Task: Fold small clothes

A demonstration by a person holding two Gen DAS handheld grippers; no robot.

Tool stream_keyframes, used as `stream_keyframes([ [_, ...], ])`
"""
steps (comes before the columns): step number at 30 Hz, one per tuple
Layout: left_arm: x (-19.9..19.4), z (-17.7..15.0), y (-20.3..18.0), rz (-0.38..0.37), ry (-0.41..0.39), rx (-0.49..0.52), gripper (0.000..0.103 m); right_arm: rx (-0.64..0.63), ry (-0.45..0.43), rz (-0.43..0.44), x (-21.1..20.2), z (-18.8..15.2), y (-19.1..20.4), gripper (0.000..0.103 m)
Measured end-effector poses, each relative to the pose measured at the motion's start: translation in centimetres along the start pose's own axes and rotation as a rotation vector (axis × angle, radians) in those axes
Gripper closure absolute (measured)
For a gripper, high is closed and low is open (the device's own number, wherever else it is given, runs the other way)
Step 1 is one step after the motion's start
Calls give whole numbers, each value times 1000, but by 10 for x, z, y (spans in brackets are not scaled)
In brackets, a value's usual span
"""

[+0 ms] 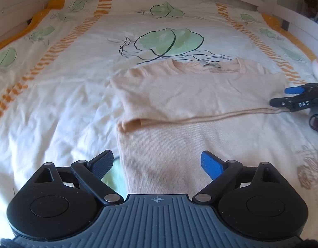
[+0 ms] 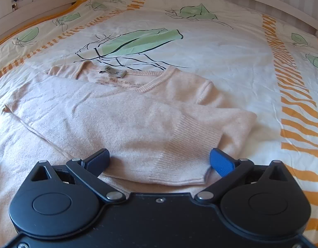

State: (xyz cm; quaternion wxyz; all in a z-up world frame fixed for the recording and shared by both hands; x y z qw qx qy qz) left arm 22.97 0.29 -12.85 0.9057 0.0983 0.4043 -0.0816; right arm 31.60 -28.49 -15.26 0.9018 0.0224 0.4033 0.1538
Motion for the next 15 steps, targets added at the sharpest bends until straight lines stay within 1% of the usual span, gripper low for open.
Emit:
stream_keyframes([
  [2,-11,-5,4,-6,-8,-23,11,38,1,6,-8,0,-4,1],
  [5,-24,-12,7,-17,-12,-37,11,116,-31,-6,-32,0,-11,1],
  [7,-32,-18,6,-38,-8,-45,11,181,-53,14,-51,-4,-11,1],
  [10,-42,-30,4,-65,-3,-56,11,267,-61,51,-81,-18,-2,0],
  [12,-47,-37,2,-78,5,-59,11,294,-37,54,-98,-33,9,0],
  [15,-53,-51,1,-95,26,-61,11,326,25,23,-117,-60,23,0],
])
Point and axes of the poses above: each gripper's, at about its wrist camera, not at the fingertips, and x roughly the way its jaws point, y to its left, z to its top, the point moved 10 cm from there along x, roughly the way its jaws point, and after that the axes turned 8 degrees about z, right-handed, at the moved point
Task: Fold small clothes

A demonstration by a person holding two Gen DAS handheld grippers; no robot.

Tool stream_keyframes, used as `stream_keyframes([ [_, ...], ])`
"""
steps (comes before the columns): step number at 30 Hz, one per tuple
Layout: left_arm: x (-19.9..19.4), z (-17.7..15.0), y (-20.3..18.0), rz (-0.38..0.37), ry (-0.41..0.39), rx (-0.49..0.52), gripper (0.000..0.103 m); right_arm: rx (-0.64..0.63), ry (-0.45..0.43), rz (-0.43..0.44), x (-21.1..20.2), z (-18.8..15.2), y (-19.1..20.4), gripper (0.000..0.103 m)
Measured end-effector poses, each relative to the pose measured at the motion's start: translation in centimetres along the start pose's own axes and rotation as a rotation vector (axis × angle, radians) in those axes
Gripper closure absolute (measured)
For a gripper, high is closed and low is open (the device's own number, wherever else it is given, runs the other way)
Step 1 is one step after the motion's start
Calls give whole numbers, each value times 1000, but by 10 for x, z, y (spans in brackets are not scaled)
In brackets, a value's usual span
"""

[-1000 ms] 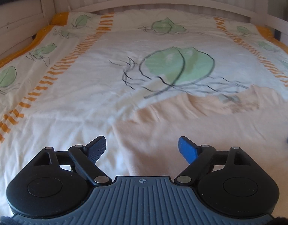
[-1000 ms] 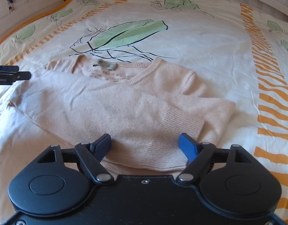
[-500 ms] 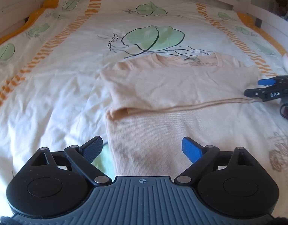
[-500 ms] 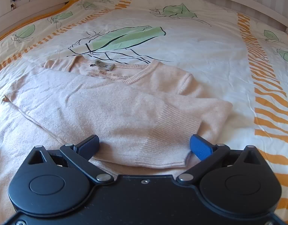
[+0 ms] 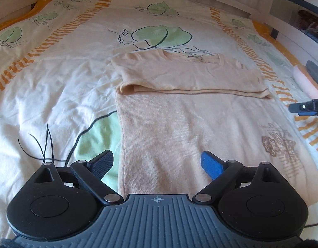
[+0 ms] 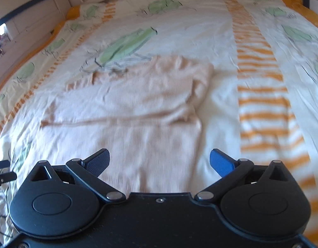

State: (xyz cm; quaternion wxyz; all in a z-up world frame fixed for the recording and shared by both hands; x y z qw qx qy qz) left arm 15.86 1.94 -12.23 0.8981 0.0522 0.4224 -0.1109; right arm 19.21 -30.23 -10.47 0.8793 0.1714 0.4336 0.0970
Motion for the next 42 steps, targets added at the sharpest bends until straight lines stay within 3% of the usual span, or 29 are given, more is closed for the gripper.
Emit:
stream_keyframes([
  [8,-9,-37,2,-2,53,-30,11,196,120,-6,-28,-69,-2,1],
  [20,-4,-83,3,-22,125,-55,8,138,177,38,-31,-100,27,0],
  [23,-2,-85,-2,-31,130,-35,1,148,173,53,-32,-103,29,0],
  [42,4,-87,-4,-53,139,-48,2,70,169,108,-37,-117,46,1],
])
Point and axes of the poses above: each gripper's, at about its wrist camera, not at the fingertips, and x roughly the way its jaws point, y to its left, z to its top, the point moved 10 cm from there along x, roughly the way its jaws point, and after that the axes turned 8 degrees about z, right-handed, at the moved point
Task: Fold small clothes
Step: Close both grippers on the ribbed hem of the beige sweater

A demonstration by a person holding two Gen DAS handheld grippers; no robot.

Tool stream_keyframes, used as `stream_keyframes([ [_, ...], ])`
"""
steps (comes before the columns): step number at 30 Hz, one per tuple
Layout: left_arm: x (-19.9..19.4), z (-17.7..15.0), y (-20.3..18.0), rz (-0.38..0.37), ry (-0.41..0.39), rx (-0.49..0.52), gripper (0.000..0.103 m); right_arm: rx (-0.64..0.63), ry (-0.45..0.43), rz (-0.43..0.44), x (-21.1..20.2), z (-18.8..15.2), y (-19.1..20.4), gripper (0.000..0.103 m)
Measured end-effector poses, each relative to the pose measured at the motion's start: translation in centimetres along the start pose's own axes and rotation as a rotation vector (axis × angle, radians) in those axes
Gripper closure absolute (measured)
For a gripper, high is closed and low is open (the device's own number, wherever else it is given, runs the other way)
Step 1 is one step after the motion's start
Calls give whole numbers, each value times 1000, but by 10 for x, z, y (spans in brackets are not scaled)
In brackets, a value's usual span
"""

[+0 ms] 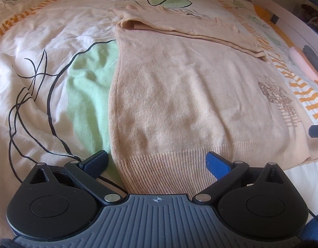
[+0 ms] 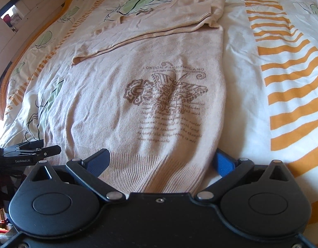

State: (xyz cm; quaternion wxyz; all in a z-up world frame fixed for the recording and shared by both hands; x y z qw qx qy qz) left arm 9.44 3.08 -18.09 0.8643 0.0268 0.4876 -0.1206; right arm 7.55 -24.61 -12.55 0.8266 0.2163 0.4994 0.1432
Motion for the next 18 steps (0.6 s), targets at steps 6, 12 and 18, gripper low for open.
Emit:
stream_keyframes([
  [6,-3,0,0,-15,-8,-12,12,-21,4,11,-3,-4,4,3],
  [12,-4,1,9,-13,-5,-65,41,8,-11,0,-15,-5,-4,27],
  [18,-3,1,6,-42,10,-72,76,39,-11,-20,-20,-5,-14,62],
])
Point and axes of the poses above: each gripper's, at about its wrist camera, not at the fingertips, and x roughly the way its jaws point, y to its left, z to its top, the point moved 10 cm from there along x, roughly the way its jaws point, and after that the axes turned 8 degrees about z, right-handed, at the moved point
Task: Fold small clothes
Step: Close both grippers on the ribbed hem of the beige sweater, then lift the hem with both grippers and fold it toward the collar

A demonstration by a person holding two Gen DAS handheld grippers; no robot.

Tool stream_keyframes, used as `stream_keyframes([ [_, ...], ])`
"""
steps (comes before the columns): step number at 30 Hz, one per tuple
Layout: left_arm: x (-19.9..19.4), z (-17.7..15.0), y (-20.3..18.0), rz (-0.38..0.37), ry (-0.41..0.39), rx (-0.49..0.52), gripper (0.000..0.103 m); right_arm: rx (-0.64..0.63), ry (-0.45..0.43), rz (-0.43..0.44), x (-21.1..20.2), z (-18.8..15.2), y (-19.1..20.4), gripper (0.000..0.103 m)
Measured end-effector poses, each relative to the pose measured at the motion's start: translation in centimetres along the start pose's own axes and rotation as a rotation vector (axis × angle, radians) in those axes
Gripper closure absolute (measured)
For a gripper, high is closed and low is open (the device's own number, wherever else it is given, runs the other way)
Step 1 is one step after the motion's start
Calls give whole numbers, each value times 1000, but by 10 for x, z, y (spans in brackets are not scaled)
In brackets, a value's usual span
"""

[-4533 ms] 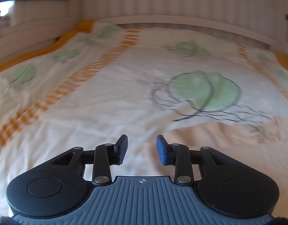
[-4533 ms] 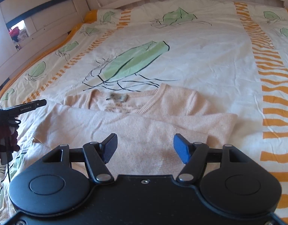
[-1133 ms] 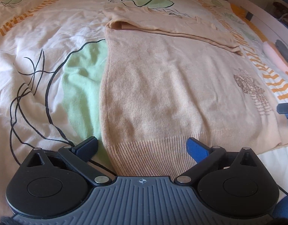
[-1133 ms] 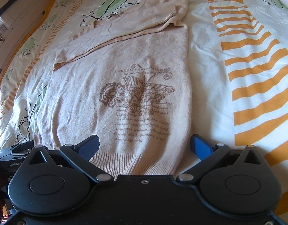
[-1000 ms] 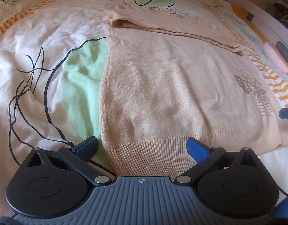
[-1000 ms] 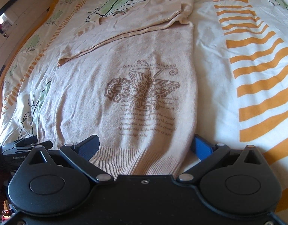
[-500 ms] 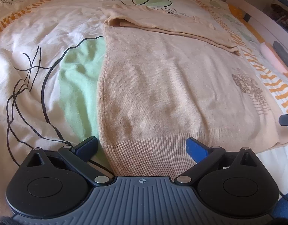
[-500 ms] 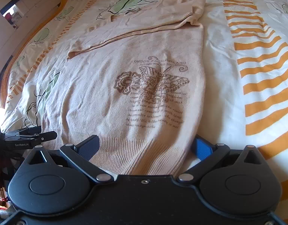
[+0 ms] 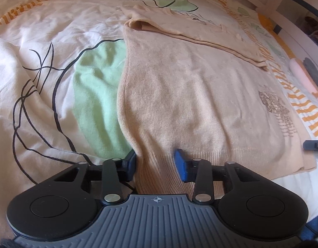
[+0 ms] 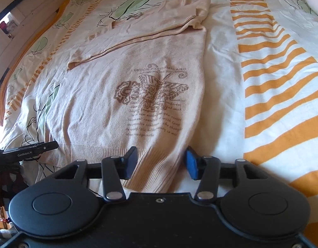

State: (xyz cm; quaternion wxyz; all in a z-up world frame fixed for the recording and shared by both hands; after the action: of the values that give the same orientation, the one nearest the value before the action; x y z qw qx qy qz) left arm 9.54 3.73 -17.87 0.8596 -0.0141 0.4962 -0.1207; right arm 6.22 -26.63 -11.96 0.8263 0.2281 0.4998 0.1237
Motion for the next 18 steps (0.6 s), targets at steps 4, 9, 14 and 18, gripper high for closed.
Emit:
stream_keyframes([
  [4,0,-1,-4,-20,6,4,92,19,11,3,3,-5,-4,92],
  [9,-12,7,-5,-63,-50,-25,94,52,-76,42,-12,4,-4,92],
  [14,-28,25,-4,-129,-107,-112,94,88,-168,106,-30,19,-7,92],
  [18,-41,46,-7,-137,-172,-115,94,102,-218,140,-36,32,-8,92],
])
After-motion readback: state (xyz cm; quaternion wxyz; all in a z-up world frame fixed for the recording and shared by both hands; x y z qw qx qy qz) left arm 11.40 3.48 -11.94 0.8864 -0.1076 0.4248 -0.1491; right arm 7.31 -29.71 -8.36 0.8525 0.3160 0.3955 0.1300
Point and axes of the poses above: each gripper's, at about its wrist camera, not at the fingertips, and x roughly the way its jaws point, y to its left, z to its top, the point moved 10 cm from there along x, roughly the way its jaws point, and after that the axes turned 8 degrees about z, right-handed, at the moved point
